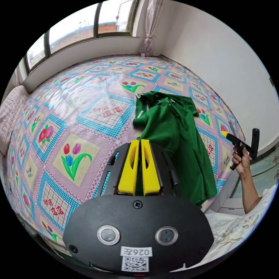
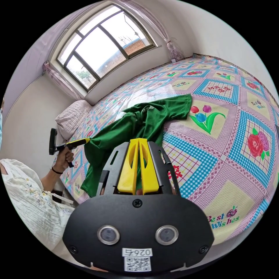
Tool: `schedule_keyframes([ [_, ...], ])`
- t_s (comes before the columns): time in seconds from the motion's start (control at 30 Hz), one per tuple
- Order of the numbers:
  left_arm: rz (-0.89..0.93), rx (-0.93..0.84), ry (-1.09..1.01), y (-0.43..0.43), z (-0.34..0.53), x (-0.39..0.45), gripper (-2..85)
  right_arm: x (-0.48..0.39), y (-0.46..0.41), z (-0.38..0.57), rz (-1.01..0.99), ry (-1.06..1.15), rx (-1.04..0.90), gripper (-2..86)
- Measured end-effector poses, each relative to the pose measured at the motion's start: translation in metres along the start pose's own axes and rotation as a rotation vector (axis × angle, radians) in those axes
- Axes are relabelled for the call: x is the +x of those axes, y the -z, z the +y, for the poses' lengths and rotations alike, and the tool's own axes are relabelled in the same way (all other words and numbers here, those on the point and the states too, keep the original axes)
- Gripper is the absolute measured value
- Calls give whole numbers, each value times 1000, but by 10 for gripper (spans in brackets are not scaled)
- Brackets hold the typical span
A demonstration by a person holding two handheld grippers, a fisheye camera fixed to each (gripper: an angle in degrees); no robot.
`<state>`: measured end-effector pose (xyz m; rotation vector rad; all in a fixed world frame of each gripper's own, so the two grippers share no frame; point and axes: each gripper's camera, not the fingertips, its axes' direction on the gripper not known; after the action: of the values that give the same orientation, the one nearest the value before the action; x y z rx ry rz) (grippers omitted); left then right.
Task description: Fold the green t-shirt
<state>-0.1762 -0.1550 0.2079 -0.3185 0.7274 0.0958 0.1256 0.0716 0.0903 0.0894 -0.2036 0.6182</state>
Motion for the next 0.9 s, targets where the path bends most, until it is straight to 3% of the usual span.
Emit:
schedule_keyframes([
  [0.07, -190, 38, 103, 19, -13, -53, 2, 5, -9, -18, 22, 24, -8, -9],
  [0.27, -353, -75, 432, 21, -29, -184, 27, 14, -35, -75, 61, 90, -22, -11],
  [0.33, -285, -53, 430, 21, -35, -190, 40, 19, -46, -98, 58, 108, -23, -11],
  [0.53, 3, -234, 164, -52, -96, -148, 185, 11, -138, -205, -47, 271, -131, 30],
  [0.67, 104, -346, 10, -102, -121, -114, 212, -28, -234, -263, -115, 438, -273, 74],
  [0.77, 41, -423, -132, -120, -127, -90, 192, -56, -302, -279, -47, 593, -392, 111],
  [0.83, 78, -456, -259, -122, -128, -74, 89, -63, -342, -280, -21, 654, -497, 113],
  [0.9, 102, -475, -333, -120, -128, -62, 42, -65, -373, -275, 22, 690, -622, 70],
])
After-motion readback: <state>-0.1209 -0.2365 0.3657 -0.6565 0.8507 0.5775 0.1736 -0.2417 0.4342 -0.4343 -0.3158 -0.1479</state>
